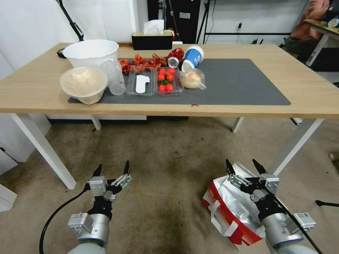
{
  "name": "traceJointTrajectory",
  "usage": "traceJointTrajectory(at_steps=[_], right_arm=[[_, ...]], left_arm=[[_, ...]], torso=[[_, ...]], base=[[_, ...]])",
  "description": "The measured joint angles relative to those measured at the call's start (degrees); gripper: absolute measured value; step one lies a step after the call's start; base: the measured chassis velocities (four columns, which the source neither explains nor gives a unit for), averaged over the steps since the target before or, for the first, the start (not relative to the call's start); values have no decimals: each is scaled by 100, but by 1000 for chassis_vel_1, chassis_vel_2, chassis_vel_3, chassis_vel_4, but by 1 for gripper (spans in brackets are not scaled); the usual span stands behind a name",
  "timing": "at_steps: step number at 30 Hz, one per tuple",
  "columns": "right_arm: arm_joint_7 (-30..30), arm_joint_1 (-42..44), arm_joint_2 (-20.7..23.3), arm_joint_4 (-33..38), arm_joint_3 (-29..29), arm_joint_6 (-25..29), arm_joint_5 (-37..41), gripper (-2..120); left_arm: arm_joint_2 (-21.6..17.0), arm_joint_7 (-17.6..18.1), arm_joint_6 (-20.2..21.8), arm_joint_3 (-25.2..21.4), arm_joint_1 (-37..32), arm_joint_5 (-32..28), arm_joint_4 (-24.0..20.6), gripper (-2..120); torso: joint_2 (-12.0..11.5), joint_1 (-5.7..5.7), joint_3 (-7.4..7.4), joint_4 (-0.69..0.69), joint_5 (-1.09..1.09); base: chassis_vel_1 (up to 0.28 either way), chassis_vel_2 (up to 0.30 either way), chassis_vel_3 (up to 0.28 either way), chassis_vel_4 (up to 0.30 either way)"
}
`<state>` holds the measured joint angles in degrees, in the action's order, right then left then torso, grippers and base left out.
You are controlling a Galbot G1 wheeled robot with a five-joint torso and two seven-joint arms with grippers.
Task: Pick up the food delivery bag from the floor and place it on the table.
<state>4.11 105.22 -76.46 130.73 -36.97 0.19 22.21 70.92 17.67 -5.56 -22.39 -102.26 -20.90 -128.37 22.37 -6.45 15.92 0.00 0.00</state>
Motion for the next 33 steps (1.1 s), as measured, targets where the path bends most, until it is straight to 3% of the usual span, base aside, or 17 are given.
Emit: traceJointTrajectory(at_steps=[33], right_arm=[[69,67,-3,56,-14,69,2,100]], left_arm=[[39,18,-12,19,-34,68,3,100]], torso=[[-746,227,-519,0,0]], base=[[0,0,0,0]])
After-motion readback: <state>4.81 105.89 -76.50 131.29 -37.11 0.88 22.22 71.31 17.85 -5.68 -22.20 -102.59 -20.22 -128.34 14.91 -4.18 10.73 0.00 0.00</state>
